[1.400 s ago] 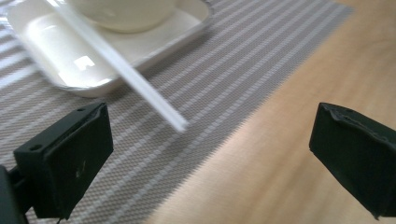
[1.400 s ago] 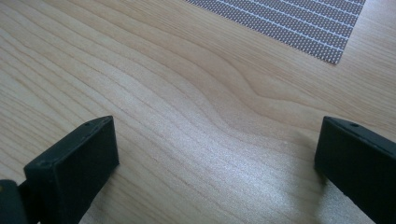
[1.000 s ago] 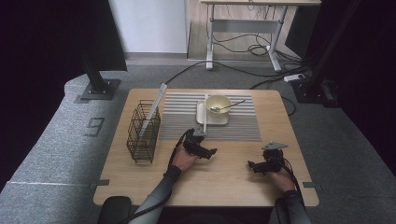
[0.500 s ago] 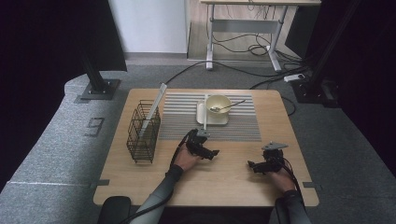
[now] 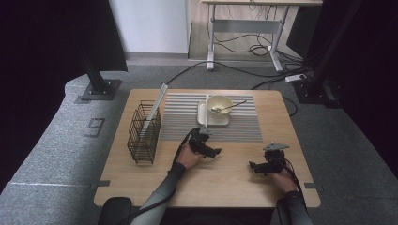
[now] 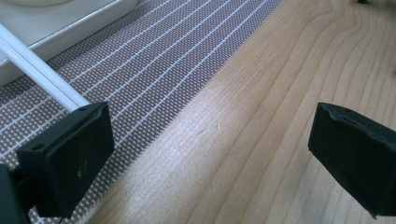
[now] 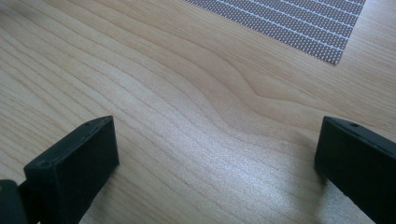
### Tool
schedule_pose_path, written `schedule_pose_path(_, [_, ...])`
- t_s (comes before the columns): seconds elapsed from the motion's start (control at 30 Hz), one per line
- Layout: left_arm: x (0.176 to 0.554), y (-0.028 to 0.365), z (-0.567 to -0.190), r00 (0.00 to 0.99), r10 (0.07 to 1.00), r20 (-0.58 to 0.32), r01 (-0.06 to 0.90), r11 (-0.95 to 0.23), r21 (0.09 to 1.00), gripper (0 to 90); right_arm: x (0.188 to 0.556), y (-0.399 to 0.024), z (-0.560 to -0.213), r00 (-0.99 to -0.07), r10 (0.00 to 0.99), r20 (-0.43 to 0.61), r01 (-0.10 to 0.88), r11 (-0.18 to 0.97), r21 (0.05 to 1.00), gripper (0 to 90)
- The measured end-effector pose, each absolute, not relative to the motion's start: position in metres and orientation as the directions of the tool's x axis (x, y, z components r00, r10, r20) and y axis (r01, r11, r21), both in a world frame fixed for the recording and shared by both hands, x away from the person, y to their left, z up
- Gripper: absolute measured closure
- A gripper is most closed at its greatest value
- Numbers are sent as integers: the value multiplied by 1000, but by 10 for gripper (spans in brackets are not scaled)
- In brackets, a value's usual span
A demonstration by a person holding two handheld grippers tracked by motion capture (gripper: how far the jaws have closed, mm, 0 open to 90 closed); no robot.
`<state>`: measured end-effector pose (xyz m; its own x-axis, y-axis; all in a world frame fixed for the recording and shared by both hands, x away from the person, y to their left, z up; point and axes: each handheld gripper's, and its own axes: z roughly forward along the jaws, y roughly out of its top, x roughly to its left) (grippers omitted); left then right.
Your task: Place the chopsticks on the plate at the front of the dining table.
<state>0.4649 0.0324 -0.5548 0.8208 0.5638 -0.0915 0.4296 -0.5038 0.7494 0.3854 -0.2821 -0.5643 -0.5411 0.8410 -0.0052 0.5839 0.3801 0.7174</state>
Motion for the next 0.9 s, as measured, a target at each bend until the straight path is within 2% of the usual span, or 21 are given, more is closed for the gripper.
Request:
schedule_pose_path(0.37, [467,31,-554,821,565,-76,419,-508,752,0,385,-282,-564,-541,841,-5,584,380,717,0])
schedule_pose_path(0.67, [469,45,-553,782,613,-113,454,-437,777,0,385,-282,-564,-541,841,-5,584,380,717,0])
schedule_pose_path(0.9, [475,38,-553,786,611,-97,449,-455,769,0,385,-282,-564,-541,841,-5,584,380,717,0])
